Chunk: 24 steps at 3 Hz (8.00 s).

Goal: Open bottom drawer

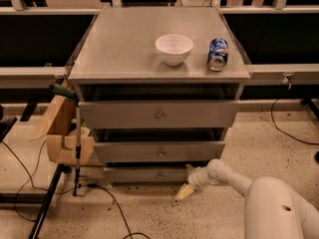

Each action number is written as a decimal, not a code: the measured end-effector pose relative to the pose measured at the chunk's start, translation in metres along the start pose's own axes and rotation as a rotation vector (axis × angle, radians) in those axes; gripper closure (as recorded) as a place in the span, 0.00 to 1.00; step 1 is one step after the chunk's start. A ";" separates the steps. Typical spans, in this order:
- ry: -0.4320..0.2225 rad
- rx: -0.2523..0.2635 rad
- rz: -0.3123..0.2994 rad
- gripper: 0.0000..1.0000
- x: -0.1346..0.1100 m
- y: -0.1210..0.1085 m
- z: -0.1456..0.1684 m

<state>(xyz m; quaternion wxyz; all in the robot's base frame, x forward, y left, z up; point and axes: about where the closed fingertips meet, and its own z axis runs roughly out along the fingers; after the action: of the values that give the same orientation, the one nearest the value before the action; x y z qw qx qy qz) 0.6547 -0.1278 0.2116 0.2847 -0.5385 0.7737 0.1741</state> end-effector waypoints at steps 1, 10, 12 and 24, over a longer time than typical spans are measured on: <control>-0.032 0.013 -0.012 0.00 -0.009 -0.012 0.008; 0.034 0.012 0.072 0.95 0.012 -0.029 0.005; 0.047 0.003 0.078 0.53 0.014 -0.027 0.003; 0.206 -0.156 0.083 1.00 0.039 0.012 0.001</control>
Offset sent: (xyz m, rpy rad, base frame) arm 0.0385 0.0131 -0.0053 0.0452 -0.0399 -0.0041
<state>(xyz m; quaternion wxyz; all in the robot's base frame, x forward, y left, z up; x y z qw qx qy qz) 0.6340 -0.1515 0.1857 0.1538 -0.5417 0.8045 0.1892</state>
